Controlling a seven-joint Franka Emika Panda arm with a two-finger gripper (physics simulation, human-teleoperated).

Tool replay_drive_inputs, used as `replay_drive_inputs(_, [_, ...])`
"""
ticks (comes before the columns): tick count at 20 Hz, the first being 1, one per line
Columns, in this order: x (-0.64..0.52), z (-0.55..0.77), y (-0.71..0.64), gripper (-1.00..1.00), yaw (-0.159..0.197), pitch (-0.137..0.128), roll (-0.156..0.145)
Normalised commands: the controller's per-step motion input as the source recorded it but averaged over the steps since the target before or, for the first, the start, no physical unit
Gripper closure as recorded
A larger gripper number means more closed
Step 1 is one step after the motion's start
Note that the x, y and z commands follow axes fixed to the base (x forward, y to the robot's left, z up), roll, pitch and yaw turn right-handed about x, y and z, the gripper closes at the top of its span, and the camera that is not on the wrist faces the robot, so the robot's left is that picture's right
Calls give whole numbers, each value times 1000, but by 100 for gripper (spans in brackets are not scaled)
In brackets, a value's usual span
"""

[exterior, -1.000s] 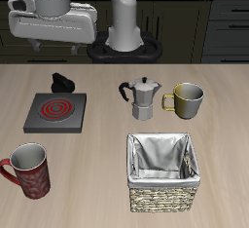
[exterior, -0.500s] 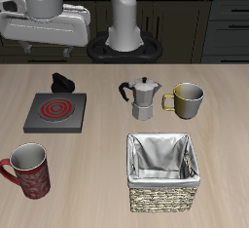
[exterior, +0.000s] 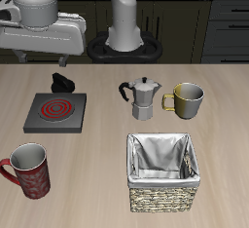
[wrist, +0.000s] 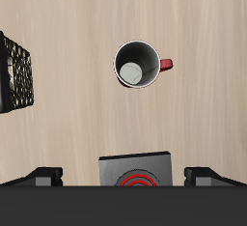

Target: Place the red mug in the basket

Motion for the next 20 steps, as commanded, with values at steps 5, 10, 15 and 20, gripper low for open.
replay_drive_inputs(5, [111,-35,-45,-100,-7,12,10])
replay_drive_inputs(10, [185,-33,-81,-100,13,-7,16])
replay_drive_inputs(15, [96,79,-126,-100,5,-25,4])
replay_drive_inputs(20, [57,74,-94,-100,-30,-46,1])
